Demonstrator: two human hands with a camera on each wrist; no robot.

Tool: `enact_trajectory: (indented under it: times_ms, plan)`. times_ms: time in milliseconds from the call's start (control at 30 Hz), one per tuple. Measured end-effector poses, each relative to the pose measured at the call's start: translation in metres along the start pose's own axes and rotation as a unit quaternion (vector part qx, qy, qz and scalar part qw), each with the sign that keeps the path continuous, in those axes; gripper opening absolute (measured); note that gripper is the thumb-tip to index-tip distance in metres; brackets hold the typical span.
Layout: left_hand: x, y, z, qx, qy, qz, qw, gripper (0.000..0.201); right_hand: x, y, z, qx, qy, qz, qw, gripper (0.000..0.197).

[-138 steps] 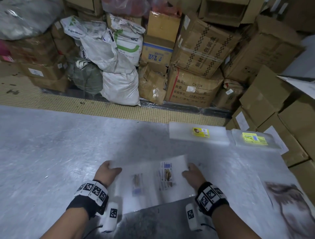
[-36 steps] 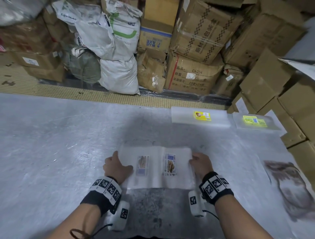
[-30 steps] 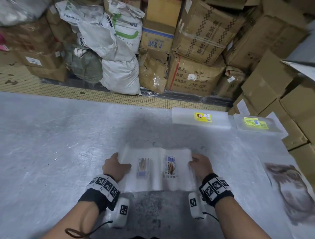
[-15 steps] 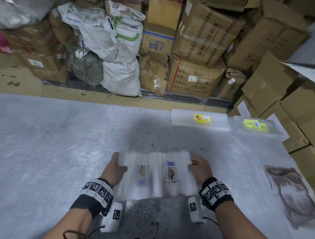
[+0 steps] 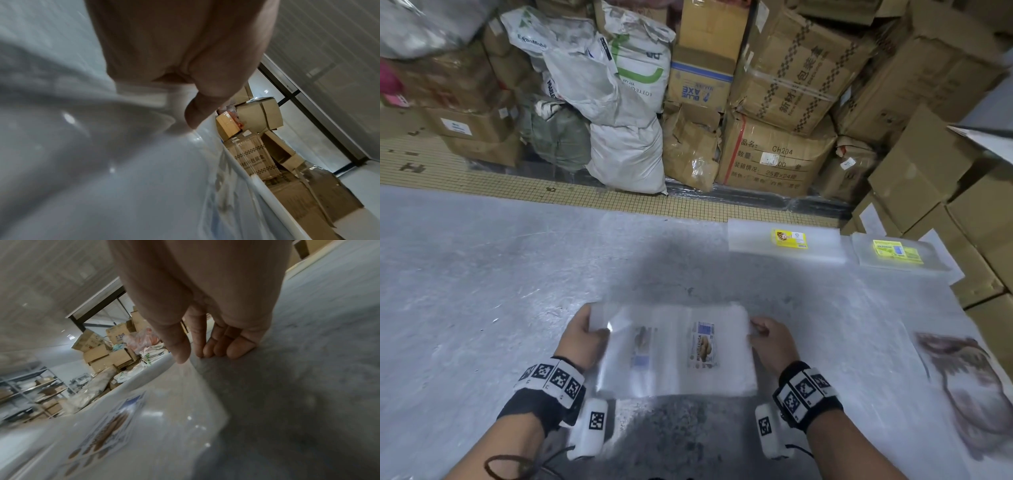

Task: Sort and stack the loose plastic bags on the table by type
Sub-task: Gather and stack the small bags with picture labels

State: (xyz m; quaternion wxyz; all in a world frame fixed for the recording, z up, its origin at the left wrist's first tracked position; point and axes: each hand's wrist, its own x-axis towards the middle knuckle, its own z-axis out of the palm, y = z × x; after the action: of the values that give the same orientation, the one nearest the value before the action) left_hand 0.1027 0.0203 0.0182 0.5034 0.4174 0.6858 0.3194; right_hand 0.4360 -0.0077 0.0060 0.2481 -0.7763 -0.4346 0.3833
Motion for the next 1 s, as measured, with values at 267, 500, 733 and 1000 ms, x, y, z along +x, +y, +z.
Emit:
enact_trajectory:
  times_ms: [267,500,733,1000]
  plan:
    - [0.005,-0.027,-0.055,0.017,0.056,-0.005,0.998,0.055,-0.017,-0.029,0.052,-0.051,-0.043,-0.015,0.998,0.036]
    - [-0.008,-0.015,-0.08,-0.039,0.061,0.015,0.997,0.038,-0.032,-0.061,0.095,0.02,-0.02,0.029,0.999,0.036]
    - [-0.004,0.018,-0.11,0.042,0.008,0.14,0.989,0.035,-0.021,-0.052,0.106,0.057,-0.019,0.059,0.996,0.036]
    - [0.01,0.066,-0.121,0.041,-0.081,0.252,0.963,0.034,-0.029,-0.079,0.117,0.217,-0.038,0.075,0.973,0.046]
